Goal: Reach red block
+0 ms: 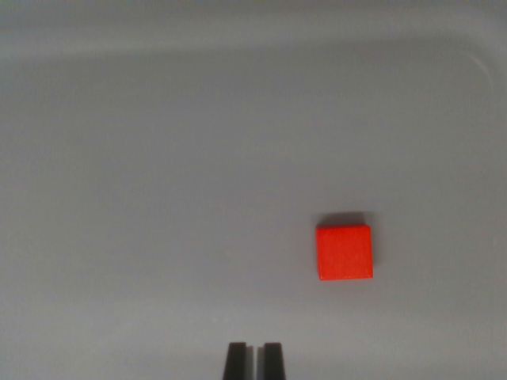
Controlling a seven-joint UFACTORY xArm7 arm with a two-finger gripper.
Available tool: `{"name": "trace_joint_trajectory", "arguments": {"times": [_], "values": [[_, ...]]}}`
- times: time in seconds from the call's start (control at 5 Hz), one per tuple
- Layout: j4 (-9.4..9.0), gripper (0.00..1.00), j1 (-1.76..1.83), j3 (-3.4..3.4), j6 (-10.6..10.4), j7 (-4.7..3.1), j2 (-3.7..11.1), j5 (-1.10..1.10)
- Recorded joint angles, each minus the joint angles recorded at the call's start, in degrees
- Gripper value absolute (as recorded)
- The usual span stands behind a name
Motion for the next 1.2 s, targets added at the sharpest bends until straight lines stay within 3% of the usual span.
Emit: {"name": "trace_joint_trajectory", "arguments": {"times": [0.2, 0.4, 0.6, 0.8, 1.0, 1.2], "values": [[0.0, 0.0, 0.0, 0.0, 0.0, 0.0, 0.0, 0.0], [-1.49, 0.0, -0.16, -0.18, -2.24, -0.17, 0.61, -0.06], [-1.49, 0.0, -0.16, -0.18, -2.24, -0.17, 0.61, -0.06], [-3.08, 0.0, -0.32, -0.37, -4.63, -0.35, 1.27, -0.13], [-3.08, 0.0, -0.32, -0.37, -4.63, -0.35, 1.27, -0.13], [-4.74, 0.0, -0.5, -0.57, -7.12, -0.54, 1.95, -0.2]]}}
